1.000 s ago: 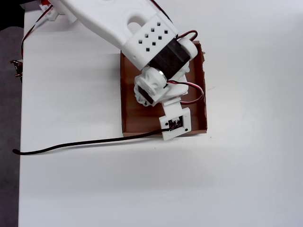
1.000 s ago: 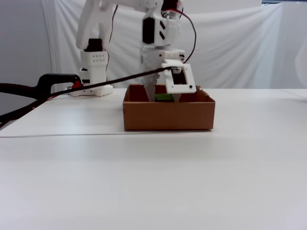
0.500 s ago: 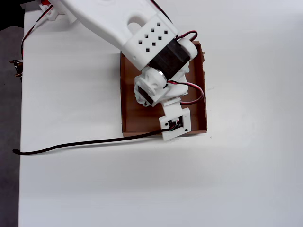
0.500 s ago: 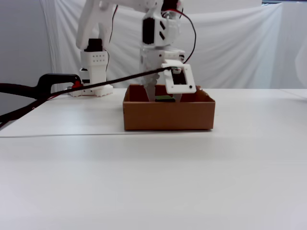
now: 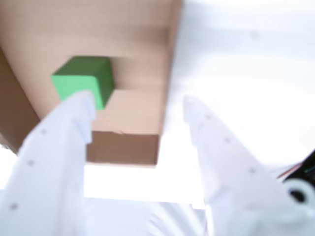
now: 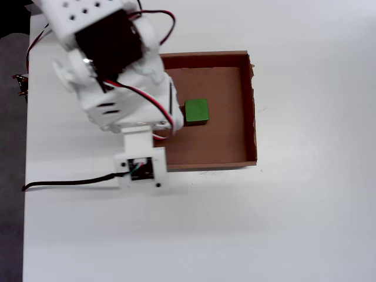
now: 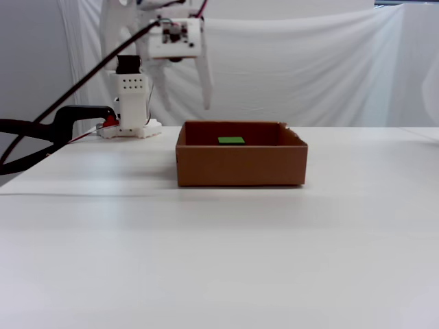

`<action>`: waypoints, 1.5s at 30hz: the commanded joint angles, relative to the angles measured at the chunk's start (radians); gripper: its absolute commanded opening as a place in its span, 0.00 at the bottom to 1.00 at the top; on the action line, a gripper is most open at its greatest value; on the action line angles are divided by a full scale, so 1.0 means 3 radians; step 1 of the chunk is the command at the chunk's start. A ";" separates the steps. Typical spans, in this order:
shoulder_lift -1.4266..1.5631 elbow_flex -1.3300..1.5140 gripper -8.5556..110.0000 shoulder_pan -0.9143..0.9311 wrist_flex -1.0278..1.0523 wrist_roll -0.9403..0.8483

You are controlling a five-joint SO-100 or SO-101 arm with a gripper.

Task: Grasp a green cube and put it in a box.

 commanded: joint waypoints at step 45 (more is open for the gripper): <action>0.5144 0.4551 0.26 0.1611 0.0123 0.1104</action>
